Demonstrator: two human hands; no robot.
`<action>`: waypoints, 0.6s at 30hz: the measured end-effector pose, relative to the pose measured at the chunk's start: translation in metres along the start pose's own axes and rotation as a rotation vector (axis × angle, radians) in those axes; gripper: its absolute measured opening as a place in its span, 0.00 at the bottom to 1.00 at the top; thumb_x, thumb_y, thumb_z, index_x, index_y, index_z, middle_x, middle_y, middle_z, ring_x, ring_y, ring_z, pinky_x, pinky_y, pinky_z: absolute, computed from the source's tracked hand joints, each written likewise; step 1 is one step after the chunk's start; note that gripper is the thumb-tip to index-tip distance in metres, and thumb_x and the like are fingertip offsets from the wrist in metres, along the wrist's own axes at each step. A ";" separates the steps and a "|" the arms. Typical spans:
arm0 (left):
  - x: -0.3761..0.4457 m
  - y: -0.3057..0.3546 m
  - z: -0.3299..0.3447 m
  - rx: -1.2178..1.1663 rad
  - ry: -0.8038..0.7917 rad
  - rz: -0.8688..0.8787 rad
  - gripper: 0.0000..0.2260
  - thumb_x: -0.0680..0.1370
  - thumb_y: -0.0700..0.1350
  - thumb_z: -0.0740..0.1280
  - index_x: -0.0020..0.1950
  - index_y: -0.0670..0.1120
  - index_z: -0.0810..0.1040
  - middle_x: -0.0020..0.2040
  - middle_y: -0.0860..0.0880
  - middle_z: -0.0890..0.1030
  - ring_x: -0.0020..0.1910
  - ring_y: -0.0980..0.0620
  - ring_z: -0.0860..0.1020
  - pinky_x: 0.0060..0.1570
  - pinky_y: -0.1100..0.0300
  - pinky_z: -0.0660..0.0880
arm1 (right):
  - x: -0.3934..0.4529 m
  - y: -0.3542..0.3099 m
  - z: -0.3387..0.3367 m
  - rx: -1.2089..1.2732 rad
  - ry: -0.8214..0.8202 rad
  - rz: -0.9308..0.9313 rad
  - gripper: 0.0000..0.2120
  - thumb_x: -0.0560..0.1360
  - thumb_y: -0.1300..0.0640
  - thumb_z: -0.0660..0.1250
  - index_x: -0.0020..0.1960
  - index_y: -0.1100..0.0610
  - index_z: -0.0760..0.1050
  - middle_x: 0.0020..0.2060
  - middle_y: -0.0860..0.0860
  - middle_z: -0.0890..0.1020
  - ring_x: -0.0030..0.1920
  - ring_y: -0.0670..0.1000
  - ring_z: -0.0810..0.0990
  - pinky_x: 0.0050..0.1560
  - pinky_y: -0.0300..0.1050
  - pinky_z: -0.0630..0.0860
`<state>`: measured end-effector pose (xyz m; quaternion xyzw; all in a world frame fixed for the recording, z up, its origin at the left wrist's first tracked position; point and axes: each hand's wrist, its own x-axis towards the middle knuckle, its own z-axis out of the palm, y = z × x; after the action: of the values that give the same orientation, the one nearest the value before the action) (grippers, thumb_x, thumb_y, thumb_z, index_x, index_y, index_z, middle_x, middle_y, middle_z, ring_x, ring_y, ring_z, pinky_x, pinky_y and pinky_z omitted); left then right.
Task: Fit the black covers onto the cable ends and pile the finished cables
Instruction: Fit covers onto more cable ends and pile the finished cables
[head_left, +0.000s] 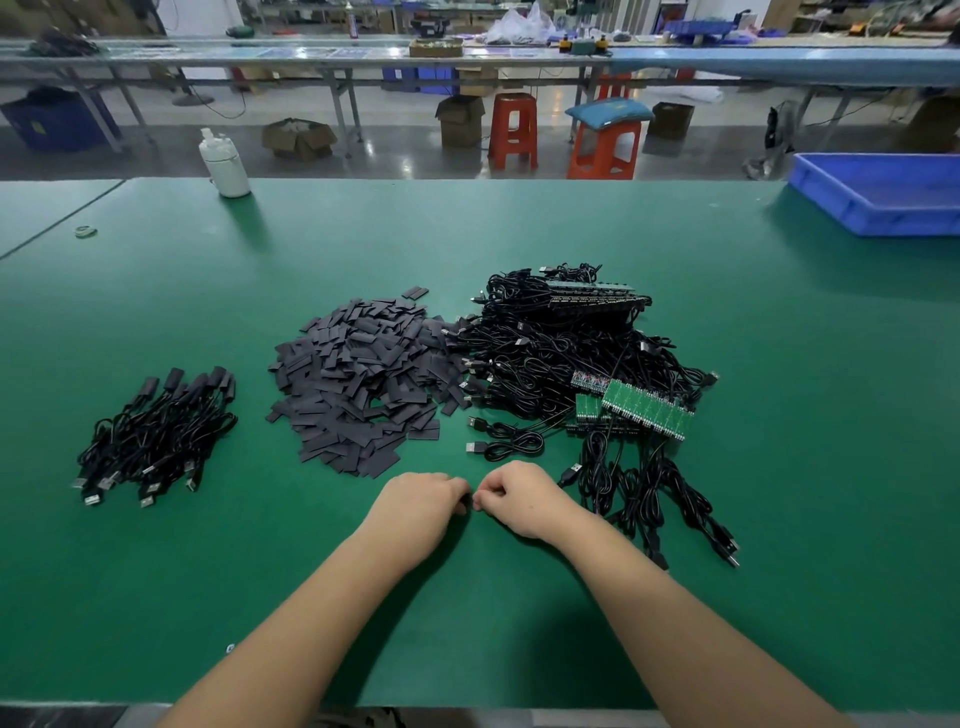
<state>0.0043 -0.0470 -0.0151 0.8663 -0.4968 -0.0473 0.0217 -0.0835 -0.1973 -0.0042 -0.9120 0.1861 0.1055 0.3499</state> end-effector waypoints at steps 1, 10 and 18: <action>0.000 0.000 -0.001 0.012 -0.006 -0.003 0.08 0.81 0.49 0.61 0.58 0.55 0.77 0.51 0.51 0.81 0.51 0.49 0.80 0.47 0.55 0.72 | 0.000 0.000 0.000 -0.002 0.000 0.000 0.11 0.80 0.53 0.64 0.51 0.54 0.85 0.28 0.48 0.74 0.26 0.46 0.67 0.27 0.39 0.64; 0.001 -0.003 0.001 -0.057 -0.033 -0.008 0.11 0.80 0.44 0.63 0.60 0.54 0.78 0.51 0.52 0.80 0.51 0.48 0.79 0.49 0.57 0.72 | 0.000 0.001 0.001 0.030 0.011 0.012 0.11 0.80 0.53 0.64 0.53 0.53 0.85 0.41 0.54 0.85 0.32 0.49 0.73 0.35 0.41 0.71; 0.001 -0.006 0.004 -0.118 0.055 0.024 0.09 0.81 0.47 0.63 0.61 0.51 0.77 0.52 0.51 0.78 0.51 0.47 0.79 0.49 0.55 0.72 | -0.001 0.003 0.002 0.136 0.026 -0.008 0.10 0.80 0.49 0.66 0.55 0.49 0.84 0.41 0.50 0.85 0.37 0.49 0.77 0.41 0.42 0.73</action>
<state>0.0099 -0.0446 -0.0199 0.8585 -0.5028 -0.0523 0.0868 -0.0857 -0.1980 -0.0075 -0.8881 0.1940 0.0792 0.4091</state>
